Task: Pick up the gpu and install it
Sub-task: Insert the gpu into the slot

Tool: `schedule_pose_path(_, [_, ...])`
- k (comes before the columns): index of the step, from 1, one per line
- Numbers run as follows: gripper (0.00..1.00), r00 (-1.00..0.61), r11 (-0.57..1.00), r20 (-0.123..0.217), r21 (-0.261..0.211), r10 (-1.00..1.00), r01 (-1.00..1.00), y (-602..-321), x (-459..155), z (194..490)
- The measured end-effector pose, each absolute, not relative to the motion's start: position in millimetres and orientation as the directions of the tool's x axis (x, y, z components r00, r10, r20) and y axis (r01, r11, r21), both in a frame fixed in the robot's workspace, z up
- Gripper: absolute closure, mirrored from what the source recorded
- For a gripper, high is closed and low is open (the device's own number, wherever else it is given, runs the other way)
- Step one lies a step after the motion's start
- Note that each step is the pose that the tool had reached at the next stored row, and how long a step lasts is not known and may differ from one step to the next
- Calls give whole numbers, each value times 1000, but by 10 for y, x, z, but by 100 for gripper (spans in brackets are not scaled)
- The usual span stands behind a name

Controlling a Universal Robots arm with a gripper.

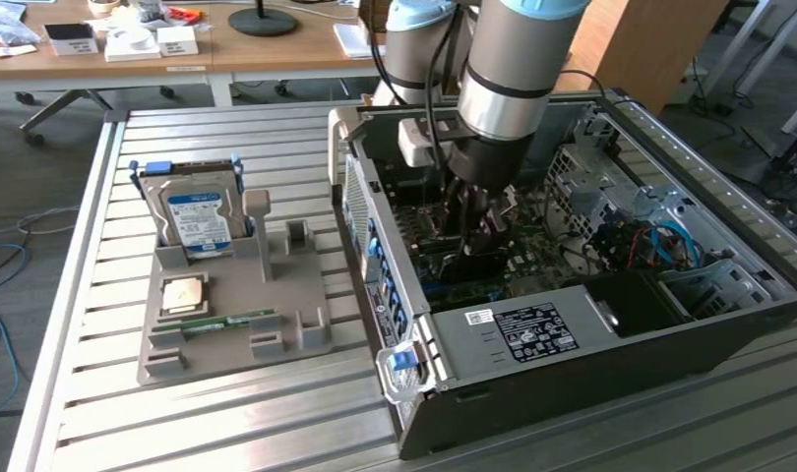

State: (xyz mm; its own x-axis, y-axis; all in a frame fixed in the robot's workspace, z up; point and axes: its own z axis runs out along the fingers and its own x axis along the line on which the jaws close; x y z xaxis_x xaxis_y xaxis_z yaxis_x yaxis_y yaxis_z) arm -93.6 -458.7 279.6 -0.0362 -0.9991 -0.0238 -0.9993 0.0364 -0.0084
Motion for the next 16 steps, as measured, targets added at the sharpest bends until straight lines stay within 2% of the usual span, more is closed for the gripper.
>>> schedule_pose_path(12, [45, -36, 37, -24, -11, -999, -999, -4582, -936, 3114])
schedule_pose_path(16, [45, -36, 37, -24, -11, -999, -999, -4581, -929, 3136])
